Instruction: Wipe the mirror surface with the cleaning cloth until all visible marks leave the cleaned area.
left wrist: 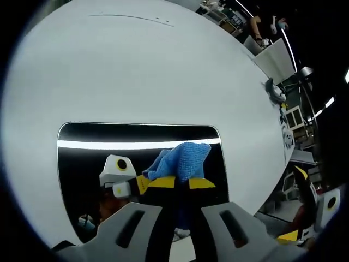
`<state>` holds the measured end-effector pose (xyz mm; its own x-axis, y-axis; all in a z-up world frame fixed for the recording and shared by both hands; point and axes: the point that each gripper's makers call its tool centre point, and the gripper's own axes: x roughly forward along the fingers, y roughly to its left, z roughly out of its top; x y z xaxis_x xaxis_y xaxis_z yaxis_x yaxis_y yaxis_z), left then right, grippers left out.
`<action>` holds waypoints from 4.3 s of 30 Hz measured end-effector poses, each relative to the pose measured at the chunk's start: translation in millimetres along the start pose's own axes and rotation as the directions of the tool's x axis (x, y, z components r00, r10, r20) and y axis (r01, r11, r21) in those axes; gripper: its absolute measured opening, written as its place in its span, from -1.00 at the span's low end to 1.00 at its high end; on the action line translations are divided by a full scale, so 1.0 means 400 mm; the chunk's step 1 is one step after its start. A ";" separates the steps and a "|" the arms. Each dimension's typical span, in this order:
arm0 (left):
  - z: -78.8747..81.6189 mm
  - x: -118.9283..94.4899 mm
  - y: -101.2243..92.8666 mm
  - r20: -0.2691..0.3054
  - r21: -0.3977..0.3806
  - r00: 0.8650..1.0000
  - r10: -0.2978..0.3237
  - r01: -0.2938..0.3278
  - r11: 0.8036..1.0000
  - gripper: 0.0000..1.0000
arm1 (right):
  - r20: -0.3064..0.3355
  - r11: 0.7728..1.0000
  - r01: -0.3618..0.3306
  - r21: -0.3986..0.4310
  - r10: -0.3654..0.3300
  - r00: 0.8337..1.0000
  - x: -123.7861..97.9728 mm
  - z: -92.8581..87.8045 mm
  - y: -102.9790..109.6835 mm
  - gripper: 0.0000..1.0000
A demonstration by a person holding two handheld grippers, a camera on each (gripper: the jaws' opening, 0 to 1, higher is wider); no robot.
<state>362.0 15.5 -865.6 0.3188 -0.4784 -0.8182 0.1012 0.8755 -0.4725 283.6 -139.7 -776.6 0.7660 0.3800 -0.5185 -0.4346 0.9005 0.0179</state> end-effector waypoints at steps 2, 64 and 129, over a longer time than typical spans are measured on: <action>0.000 -0.010 0.014 -0.004 0.001 1.000 0.002 -0.002 1.000 -0.95 | -0.001 1.000 0.000 0.010 0.000 1.000 0.001 -0.001 -0.002 0.90; 0.022 -0.157 0.293 0.002 -0.034 0.998 0.068 -0.068 0.997 -0.95 | -0.023 1.000 -0.004 -0.003 0.004 1.000 0.003 -0.013 0.004 0.84; -0.113 -0.200 0.273 0.040 -0.034 0.999 0.034 -0.033 0.999 -0.95 | -0.035 0.997 -0.063 -0.036 0.062 0.997 0.006 -0.017 0.034 0.94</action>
<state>305.1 146.3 -866.3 0.3598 -0.4453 -0.8199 0.0589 0.8878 -0.4563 276.4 -127.8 -783.5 0.7206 0.4270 -0.5462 -0.4984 0.8667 0.0200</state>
